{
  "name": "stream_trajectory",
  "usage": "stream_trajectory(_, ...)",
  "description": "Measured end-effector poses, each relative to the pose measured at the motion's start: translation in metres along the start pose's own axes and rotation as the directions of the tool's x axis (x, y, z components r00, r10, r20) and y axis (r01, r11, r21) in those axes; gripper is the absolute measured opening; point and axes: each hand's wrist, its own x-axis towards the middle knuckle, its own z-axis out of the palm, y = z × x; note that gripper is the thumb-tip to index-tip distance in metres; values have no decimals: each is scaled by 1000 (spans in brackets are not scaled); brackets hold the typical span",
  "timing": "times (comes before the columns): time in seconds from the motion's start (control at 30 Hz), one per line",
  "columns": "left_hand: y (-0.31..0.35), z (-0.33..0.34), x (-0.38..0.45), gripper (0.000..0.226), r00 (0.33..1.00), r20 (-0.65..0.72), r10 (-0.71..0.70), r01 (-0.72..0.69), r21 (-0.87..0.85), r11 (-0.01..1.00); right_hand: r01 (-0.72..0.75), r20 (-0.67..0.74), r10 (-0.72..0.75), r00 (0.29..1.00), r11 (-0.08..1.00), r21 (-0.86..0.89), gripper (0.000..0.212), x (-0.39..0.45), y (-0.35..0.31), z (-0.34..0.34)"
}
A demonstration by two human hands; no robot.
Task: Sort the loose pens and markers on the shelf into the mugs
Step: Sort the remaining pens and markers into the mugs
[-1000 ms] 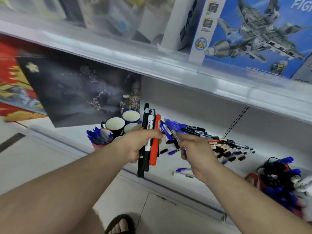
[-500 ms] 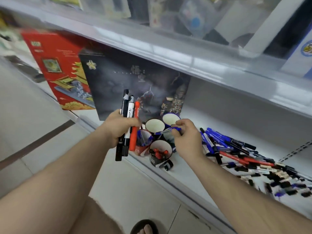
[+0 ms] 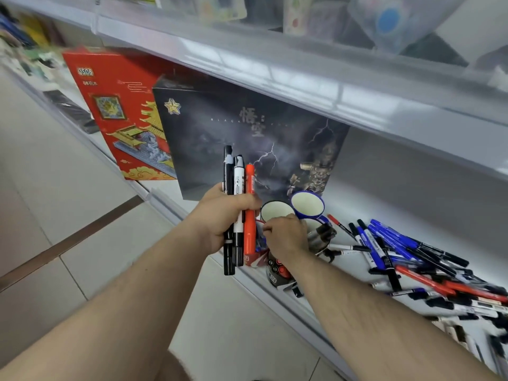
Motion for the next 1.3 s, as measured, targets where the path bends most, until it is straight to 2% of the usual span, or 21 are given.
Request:
stream_trajectory(0.07, 0, 5, 0, 16, 999, 39, -4, 5, -14, 1000, -53, 83, 59, 995, 996, -74, 24, 7, -2, -1)
stream_trajectory(0.13, -1, 9, -1, 25, 996, 94, -9, 11, -25, 1000, -31, 186, 55, 981, 991, -127, 25, 7, -3, -9)
stream_trajectory(0.17, -1, 11, -2, 28, 994, 112, -6, 9, -31, 999, -43, 197, 53, 979, 998, -56, 27, 4, -1, -15)
stream_trajectory(0.23, -2, 14, -4, 30, 990, 139, 14, -10, -32, 999, -131, 109, 106, 988, 954, 268, 29, -6, 5, -33)
stream_trajectory(0.27, -2, 17, -6, 31, 988, 156, 21, -17, -29, 999, -160, 40, 159, 986, 879, 449, 27, -14, 8, -43)
stream_trajectory(0.33, -3, 23, -9, 29, 983, 179, 36, -32, -28, 999, -148, -68, 291, 954, 659, 737, 25, -42, 10, -66)
stream_trajectory(0.4, -5, 34, -11, 21, 982, 186, 33, -20, -67, 998, -116, -49, 335, 941, 455, 883, 29, -80, 6, -89)
stream_trajectory(0.43, -6, 41, -13, 16, 982, 187, 16, 4, -105, 994, -103, -26, 306, 952, 396, 912, 27, -99, 3, -98)
stream_trajectory(0.47, -7, 48, -15, 15, 982, 187, -5, 31, -138, 990, -103, -3, 266, 964, 382, 918, 21, -116, 0, -104)
stream_trajectory(0.5, -10, 56, -17, 15, 981, 191, -21, 52, -156, 986, -116, 23, 236, 971, 388, 914, 21, -130, -3, -110)
stream_trajectory(0.53, -13, 63, -20, 14, 980, 198, -32, 65, -162, 985, -130, 38, 220, 975, 419, 899, 31, -141, -5, -115)
stream_trajectory(0.6, -17, 76, -28, 12, 973, 228, -48, 87, -163, 983, -158, 39, 230, 972, 527, 835, 39, -153, -2, -122)
stream_trajectory(0.7, -19, 90, -42, 17, 961, 269, -65, 117, -182, 976, -150, 13, 208, 978, 660, 736, 18, -169, 9, -134)
stream_trajectory(0.77, -20, 97, -49, 17, 950, 300, -90, 154, -199, 968, -145, 2, 205, 979, 687, 712, 9, -178, 15, -141)
stream_trajectory(0.8, -20, 100, -53, 18, 943, 318, -98, 170, -205, 964, -157, 10, 218, 976, 667, 729, 14, -182, 17, -144)
stream_trajectory(0.87, -20, 106, -58, 19, 932, 348, -104, 181, -195, 964, -209, 73, 263, 962, 539, 816, 20, -191, 20, -148)
stream_trajectory(0.97, -19, 116, -65, 14, 923, 365, -120, 189, -158, 969, -261, 141, 357, 923, 315, 912, 18, -204, 26, -152)
stream_trajectory(1.07, -20, 125, -69, 14, 910, 395, -128, 198, -140, 970, -245, 168, 485, 858, 99, 965, 14, -218, 36, -155)
stream_trajectory(1.13, -23, 132, -71, 22, 903, 417, -104, 187, -162, 969, -225, 183, 538, 823, 13, 974, 13, -230, 41, -157)
stream_trajectory(1.2, -24, 138, -74, 36, 897, 435, -77, 179, -200, 963, -210, 150, 562, 813, 43, 977, 18, -241, 43, -158)
stream_trajectory(1.3, -24, 150, -81, 24, 882, 463, -91, 215, -223, 951, -220, 17, 551, 835, 305, 926, 34, -252, 39, -160)
